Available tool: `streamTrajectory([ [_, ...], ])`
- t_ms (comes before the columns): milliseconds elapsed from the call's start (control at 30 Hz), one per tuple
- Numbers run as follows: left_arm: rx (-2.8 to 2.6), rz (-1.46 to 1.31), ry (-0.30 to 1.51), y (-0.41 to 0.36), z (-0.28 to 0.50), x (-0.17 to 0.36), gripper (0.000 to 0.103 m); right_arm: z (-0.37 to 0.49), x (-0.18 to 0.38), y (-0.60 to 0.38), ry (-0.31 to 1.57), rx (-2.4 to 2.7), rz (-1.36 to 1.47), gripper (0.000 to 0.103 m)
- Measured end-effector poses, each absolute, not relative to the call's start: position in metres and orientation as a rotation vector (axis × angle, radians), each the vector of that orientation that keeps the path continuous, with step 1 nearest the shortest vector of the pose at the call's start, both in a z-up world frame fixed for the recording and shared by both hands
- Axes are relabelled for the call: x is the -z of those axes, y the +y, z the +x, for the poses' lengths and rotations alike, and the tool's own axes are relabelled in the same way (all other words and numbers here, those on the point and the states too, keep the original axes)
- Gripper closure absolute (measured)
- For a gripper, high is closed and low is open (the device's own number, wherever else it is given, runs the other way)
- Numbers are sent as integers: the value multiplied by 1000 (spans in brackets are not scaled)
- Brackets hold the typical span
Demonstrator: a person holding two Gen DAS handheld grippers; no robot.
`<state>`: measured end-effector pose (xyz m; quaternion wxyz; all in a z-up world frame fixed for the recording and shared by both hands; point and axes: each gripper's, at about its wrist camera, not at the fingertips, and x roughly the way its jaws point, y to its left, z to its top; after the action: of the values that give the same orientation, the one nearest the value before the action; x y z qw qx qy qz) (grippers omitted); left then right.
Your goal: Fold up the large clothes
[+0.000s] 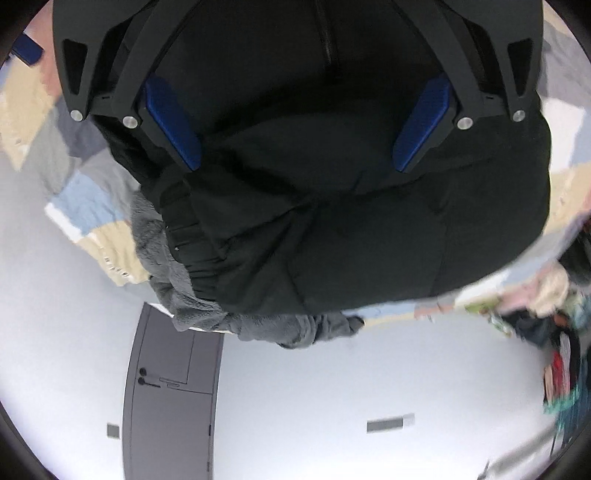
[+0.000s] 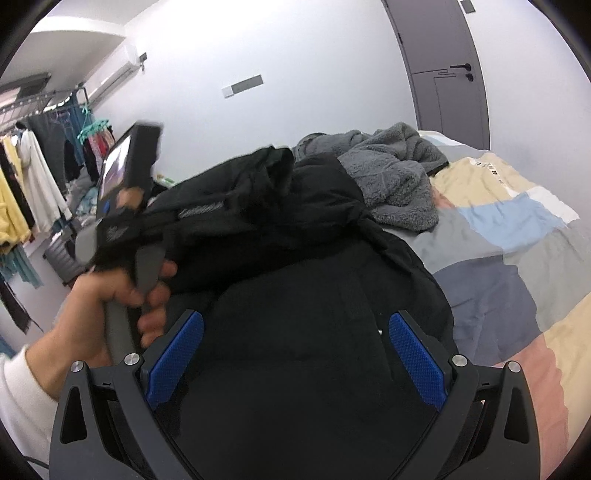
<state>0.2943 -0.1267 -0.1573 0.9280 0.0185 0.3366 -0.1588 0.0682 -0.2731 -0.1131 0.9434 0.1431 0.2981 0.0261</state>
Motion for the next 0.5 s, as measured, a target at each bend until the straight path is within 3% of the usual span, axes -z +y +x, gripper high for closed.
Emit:
streamTrajectory([
  [200,259,12,648,-59,292,133,0,110,106,-296,648,-144,425,4],
  [500,78,-62,726,30,349,134,0,247,78,-278,621,-189,331,5],
])
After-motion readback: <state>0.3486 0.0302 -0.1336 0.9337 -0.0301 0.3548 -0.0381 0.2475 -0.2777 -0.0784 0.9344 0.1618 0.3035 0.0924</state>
